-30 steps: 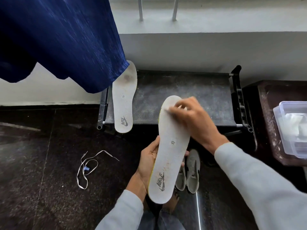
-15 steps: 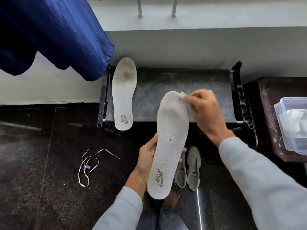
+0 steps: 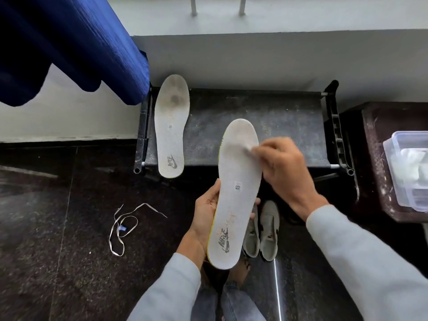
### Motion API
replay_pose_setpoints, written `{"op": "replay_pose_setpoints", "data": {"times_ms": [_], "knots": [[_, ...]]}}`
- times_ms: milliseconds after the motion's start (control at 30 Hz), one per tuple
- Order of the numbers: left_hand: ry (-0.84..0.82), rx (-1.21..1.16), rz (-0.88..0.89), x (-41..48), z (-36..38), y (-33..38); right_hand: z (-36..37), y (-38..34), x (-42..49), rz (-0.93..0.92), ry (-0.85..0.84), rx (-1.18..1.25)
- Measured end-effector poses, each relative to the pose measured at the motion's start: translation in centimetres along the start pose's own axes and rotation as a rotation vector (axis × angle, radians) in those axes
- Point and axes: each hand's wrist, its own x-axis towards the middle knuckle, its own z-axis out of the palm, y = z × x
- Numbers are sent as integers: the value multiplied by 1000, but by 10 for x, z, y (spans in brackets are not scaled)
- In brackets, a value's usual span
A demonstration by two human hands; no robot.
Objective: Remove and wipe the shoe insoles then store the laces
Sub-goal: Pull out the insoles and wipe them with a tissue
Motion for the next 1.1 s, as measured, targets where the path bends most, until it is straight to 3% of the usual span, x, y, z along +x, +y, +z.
{"op": "replay_pose_setpoints", "data": {"times_ms": [67, 133, 233, 300, 467, 533, 800, 933, 1100], "knots": [[1, 11, -6, 1, -2, -1, -4, 0, 9, 95, 93, -23], [1, -30, 18, 1, -2, -1, -9, -17, 0, 11, 76, 35], [12, -110, 30, 2, 2, 2, -12, -39, -31, -276, -186, 111], [2, -128, 11, 3, 5, 2, -6, -30, -38, -318, -322, 101], [15, -61, 19, 8, 6, 1, -5, 4, -6, 67, -36, 28], [25, -73, 29, 9, 6, 1, -6, 1, 1, 132, -5, 27], [32, -105, 81, 19, 13, 13, -13, -43, -48, -23, -364, 190], [60, -95, 113, 20, 11, 20, -34, -25, -53, -53, -529, 184], [89, -112, 207, 20, 13, 19, -35, -14, -15, 145, -212, 243]]}}
